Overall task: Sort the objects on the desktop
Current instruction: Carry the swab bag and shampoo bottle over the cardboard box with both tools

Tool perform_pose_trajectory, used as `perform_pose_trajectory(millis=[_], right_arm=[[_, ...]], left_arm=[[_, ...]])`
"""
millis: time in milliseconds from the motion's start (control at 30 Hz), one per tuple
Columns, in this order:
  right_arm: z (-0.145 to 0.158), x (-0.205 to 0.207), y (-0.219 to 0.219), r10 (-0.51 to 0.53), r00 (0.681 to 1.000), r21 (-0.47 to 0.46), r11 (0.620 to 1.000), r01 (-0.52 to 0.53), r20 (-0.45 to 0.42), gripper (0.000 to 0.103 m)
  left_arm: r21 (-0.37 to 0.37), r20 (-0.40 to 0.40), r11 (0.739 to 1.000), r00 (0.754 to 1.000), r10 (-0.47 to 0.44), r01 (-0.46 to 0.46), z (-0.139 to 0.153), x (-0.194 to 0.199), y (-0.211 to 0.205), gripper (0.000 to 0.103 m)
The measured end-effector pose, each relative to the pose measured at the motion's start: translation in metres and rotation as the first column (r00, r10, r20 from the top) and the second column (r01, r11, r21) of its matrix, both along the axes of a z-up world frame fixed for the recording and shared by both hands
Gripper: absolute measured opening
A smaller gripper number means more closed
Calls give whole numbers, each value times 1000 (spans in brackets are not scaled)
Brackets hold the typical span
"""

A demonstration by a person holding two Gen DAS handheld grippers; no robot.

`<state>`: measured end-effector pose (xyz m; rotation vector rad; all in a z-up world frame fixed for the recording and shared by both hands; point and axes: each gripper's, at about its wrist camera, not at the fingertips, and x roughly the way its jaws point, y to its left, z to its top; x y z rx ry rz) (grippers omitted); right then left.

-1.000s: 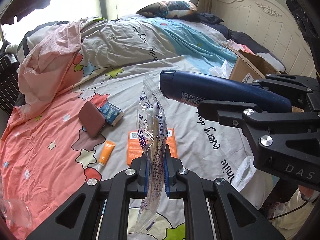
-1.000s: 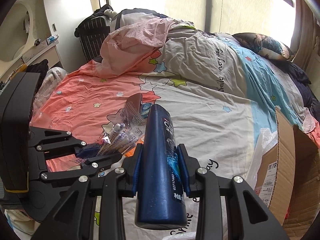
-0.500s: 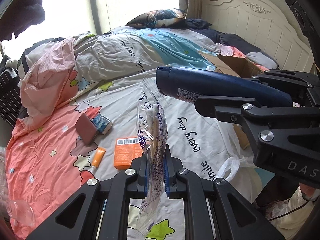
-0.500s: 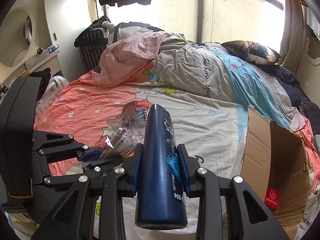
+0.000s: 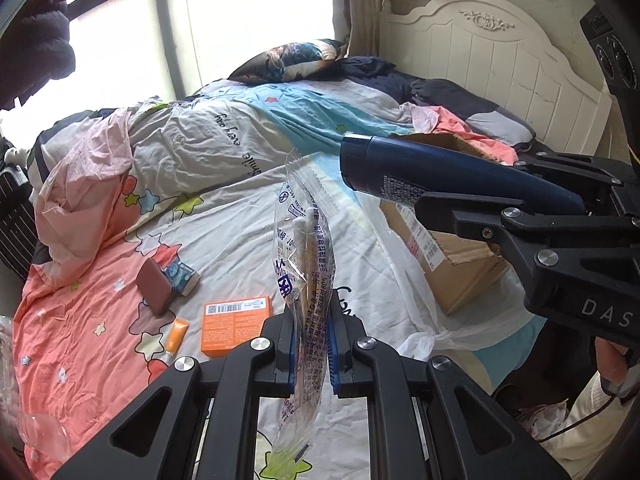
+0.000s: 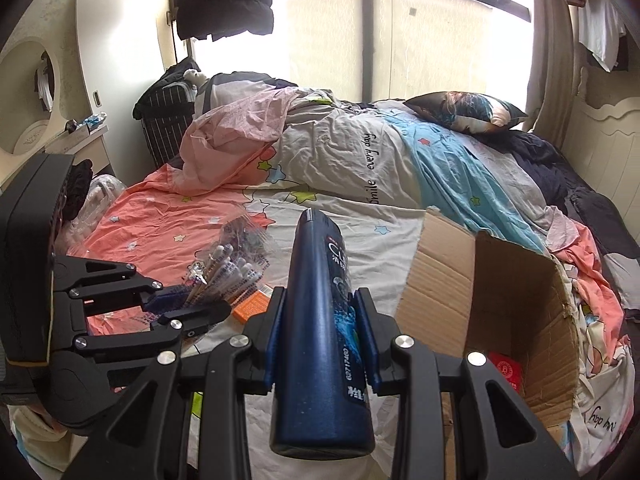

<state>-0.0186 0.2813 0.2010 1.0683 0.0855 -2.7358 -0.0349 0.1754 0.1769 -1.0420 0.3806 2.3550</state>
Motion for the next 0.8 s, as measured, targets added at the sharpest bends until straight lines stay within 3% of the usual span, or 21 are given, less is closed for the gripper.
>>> perform_pose_trajectory(millis=[500,800], right_arm=[[-3,38,89,-160,987,-12,987,160,11,31],[-11,53,139,-249,968,-30,968,250,23,31]], left_arm=[[15,-24,984,984,-177,177,10,33,98,12],[-2,-14,965,965,-261,261,1,47,155,12]])
